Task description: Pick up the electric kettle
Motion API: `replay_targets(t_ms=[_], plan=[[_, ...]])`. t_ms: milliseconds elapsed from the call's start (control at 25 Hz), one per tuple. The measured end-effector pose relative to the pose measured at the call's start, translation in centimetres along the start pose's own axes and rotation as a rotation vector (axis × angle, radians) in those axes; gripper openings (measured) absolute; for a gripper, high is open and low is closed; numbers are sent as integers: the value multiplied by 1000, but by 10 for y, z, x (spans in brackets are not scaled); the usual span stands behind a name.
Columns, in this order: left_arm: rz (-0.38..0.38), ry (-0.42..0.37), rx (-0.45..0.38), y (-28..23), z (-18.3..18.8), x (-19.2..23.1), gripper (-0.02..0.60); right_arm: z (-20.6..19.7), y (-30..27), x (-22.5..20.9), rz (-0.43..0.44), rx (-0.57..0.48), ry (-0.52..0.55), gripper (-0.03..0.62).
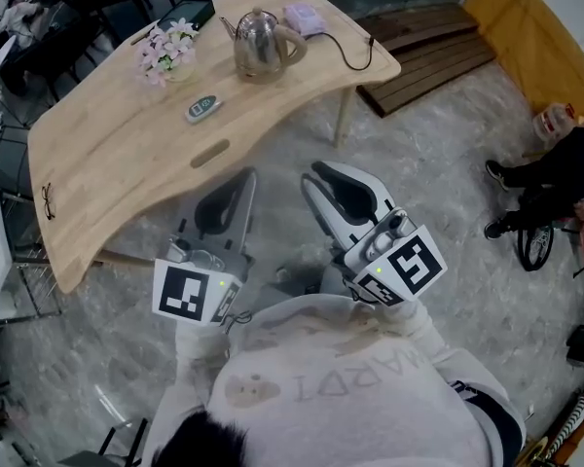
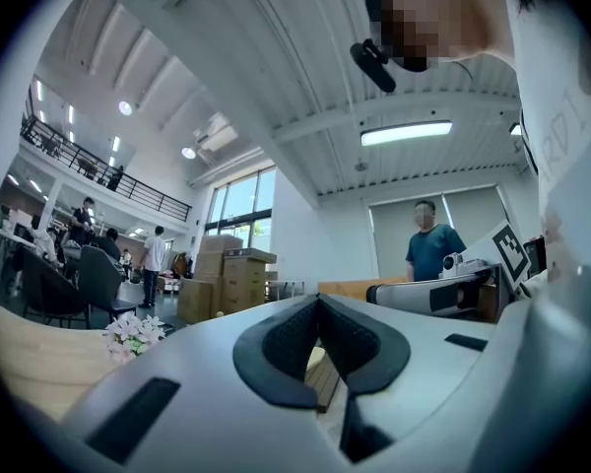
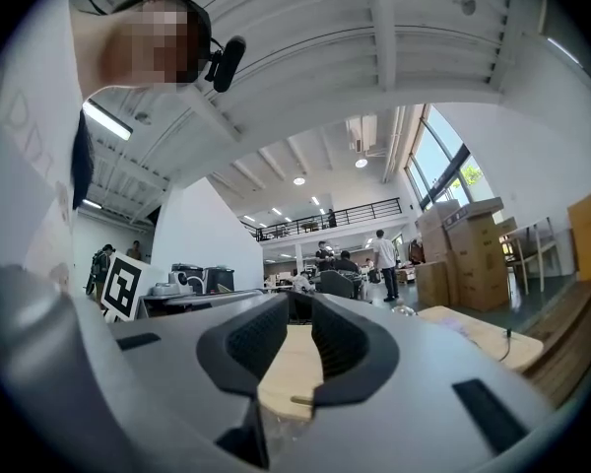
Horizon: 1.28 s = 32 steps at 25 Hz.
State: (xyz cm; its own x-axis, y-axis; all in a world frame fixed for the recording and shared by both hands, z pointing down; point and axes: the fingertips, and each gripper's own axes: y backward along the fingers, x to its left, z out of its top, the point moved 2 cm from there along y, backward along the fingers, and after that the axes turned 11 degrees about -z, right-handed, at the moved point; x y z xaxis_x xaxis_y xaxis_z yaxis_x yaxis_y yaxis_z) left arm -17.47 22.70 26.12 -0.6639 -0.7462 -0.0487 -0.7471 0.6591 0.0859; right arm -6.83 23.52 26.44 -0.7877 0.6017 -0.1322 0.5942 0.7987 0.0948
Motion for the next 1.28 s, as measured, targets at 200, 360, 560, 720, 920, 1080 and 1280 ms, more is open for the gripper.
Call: replay_targets(t_ms=[200, 360, 560, 720, 920, 1080, 1280], plan=[[-10, 11, 9, -9, -7, 7, 83, -1, -8, -14, -13, 4, -9, 75], [2, 5, 9, -34, -10, 25, 83, 0, -23, -41, -15, 3, -13, 75], [18, -7, 30, -70, -16, 46, 83, 2, -55, -80, 2, -11, -28, 75], [38, -39, 45, -107, -15, 73, 83, 12, -89, -119, 31, -32, -21, 75], [79, -49, 29, -171, -10, 98, 83, 31, -124, -181, 74, -55, -20, 75], [102, -67, 25, -222, -8, 108, 83, 42, -140, -229, 107, -63, -21, 75], [130, -74, 46, -265, -20, 114, 83, 42, -154, -270, 147, -57, -21, 75]])
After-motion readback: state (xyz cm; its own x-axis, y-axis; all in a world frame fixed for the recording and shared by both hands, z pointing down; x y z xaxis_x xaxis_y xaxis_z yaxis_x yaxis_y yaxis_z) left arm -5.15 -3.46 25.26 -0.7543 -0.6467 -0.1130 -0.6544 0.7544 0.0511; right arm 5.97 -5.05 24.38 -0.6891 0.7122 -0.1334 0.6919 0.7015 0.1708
